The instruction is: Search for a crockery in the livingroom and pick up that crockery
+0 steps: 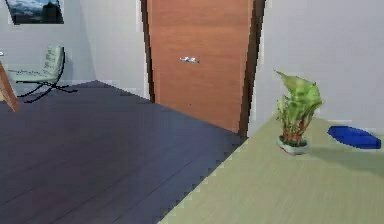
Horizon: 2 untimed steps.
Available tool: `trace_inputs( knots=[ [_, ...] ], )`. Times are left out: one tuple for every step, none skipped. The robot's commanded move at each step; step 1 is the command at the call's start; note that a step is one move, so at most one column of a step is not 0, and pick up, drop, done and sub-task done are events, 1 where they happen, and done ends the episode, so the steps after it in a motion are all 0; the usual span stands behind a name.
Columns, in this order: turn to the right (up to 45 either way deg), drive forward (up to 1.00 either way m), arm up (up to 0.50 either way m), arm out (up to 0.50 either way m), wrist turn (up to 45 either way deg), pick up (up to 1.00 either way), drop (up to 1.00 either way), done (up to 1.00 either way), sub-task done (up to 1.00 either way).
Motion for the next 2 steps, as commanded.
trace_inputs(
  knots=[
    [-24.0, 0.00, 0.00, 0.00, 0.0, 0.00, 0.00, 0.00, 0.00],
    [0.0, 0.00, 0.50, 0.00, 0.0, 0.00, 0.00, 0.00, 0.00]
  ],
)
